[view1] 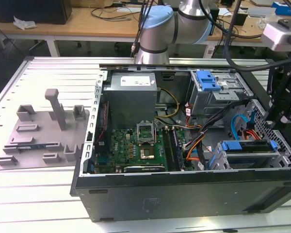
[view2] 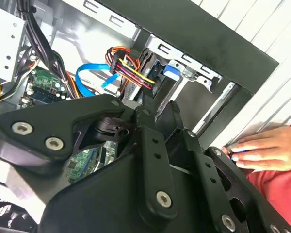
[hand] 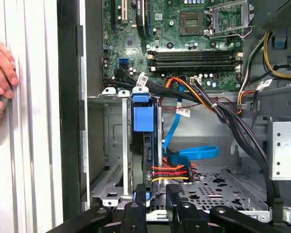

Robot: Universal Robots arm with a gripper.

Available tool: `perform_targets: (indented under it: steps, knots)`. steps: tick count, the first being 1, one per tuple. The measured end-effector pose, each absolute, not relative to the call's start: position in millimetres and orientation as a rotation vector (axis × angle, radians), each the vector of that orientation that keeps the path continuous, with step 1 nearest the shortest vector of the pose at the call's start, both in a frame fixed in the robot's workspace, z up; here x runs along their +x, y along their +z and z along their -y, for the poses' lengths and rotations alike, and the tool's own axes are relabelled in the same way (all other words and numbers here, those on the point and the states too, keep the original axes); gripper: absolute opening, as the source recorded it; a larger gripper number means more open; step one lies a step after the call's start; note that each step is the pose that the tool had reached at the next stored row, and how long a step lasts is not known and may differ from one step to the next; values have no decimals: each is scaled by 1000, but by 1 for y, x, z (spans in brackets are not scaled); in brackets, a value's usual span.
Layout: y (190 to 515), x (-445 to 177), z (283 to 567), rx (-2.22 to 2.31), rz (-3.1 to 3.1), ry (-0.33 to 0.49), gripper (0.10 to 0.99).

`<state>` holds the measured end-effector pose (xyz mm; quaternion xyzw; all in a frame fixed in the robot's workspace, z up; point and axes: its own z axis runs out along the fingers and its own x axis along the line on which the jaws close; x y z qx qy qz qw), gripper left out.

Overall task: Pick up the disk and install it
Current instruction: 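Insert the first disk wire, then insert the second disk wire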

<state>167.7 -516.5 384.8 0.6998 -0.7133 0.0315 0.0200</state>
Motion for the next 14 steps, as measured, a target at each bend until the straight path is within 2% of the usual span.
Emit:
perform_targets:
  steps: [14]
  knots:
    - [385,168,516,2171,2212,99,306]
